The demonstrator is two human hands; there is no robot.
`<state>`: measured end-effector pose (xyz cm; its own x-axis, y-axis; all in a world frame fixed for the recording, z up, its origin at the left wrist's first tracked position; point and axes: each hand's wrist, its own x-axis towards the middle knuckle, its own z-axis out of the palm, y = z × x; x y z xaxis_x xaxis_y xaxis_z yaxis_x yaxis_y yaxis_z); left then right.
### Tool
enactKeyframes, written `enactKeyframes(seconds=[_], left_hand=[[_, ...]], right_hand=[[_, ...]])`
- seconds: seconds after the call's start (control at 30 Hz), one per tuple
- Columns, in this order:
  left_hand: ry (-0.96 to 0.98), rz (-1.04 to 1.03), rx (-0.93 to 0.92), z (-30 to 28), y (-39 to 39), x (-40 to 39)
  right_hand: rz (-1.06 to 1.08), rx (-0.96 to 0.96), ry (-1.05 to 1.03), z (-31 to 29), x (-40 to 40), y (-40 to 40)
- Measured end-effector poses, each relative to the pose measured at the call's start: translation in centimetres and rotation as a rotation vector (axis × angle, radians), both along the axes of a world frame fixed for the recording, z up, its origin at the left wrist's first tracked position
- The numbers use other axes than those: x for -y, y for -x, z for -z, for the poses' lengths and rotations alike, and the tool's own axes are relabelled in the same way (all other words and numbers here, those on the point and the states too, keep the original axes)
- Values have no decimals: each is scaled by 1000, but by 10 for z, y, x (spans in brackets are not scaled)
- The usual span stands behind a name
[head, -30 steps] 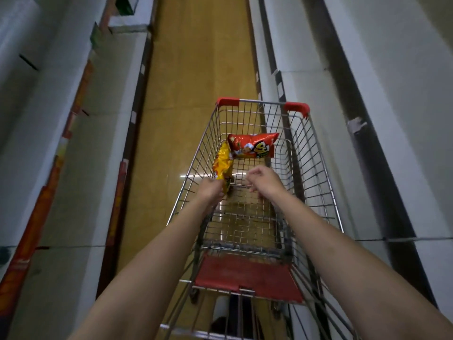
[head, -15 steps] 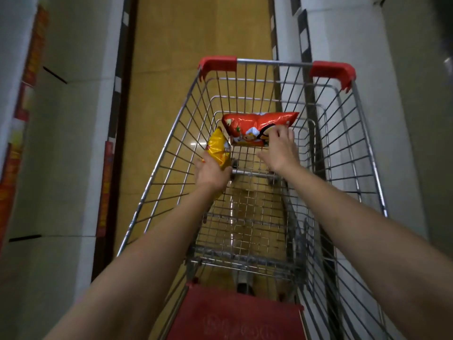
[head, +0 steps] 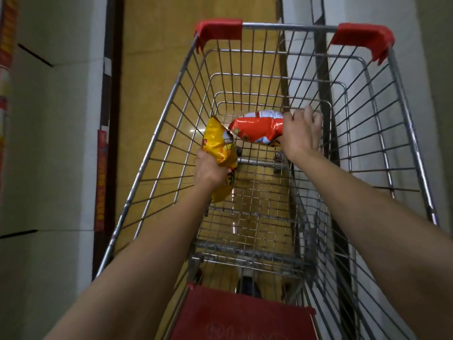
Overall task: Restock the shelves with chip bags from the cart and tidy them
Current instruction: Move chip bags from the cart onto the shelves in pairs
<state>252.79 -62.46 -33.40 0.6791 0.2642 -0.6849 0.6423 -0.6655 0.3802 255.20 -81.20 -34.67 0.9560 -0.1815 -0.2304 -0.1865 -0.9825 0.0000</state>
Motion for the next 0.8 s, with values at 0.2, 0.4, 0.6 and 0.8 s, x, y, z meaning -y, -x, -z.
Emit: enactKeyframes(seconds=[0.2, 0.4, 0.6, 0.8], left_hand=[[421, -128, -107, -67, 17, -19], [556, -92, -68, -122, 23, -53], [748, -105, 7, -181, 33, -73], [913, -95, 46, -252, 45, -97]], right_hand=[[496, -78, -516, -22, -3, 24], [667, -153, -841, -90, -11, 37], [745, -25, -1180, -177, -30, 65], [714, 78, -1325, -257, -54, 97]])
